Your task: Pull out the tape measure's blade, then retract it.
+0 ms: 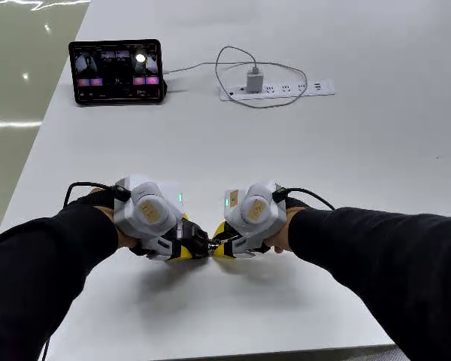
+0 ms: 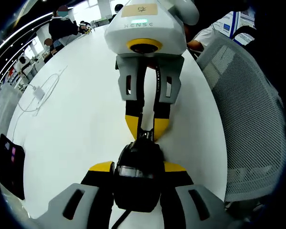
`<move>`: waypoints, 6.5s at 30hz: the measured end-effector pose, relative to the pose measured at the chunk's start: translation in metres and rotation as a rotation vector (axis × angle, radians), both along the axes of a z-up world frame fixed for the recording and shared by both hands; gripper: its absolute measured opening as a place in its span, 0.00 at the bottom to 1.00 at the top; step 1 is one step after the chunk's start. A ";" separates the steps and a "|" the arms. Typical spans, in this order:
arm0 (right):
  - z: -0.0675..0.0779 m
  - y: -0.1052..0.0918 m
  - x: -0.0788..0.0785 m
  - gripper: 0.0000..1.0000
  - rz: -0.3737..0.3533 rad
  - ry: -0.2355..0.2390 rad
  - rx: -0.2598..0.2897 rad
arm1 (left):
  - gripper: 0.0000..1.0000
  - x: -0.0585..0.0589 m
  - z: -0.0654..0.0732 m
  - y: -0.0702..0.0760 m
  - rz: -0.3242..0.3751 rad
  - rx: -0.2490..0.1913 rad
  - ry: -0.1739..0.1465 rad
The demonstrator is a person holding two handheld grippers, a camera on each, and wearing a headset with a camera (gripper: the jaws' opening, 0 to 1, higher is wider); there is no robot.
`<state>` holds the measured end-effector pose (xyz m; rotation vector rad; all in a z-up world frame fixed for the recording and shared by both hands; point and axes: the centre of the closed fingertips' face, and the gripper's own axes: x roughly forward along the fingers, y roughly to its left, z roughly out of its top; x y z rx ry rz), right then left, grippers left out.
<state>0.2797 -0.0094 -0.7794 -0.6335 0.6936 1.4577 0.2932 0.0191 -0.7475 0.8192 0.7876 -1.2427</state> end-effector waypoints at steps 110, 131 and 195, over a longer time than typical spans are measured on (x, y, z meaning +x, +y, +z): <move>0.001 -0.063 0.002 0.10 -0.017 -0.011 -0.076 | 0.33 0.000 -0.001 -0.001 0.040 -0.018 0.007; 0.001 -0.080 0.001 0.10 -0.029 -0.002 -0.087 | 0.33 0.000 -0.001 -0.001 0.043 -0.016 0.004; 0.002 -0.125 0.000 0.10 -0.057 0.016 -0.104 | 0.33 -0.001 -0.001 -0.001 0.057 -0.022 -0.004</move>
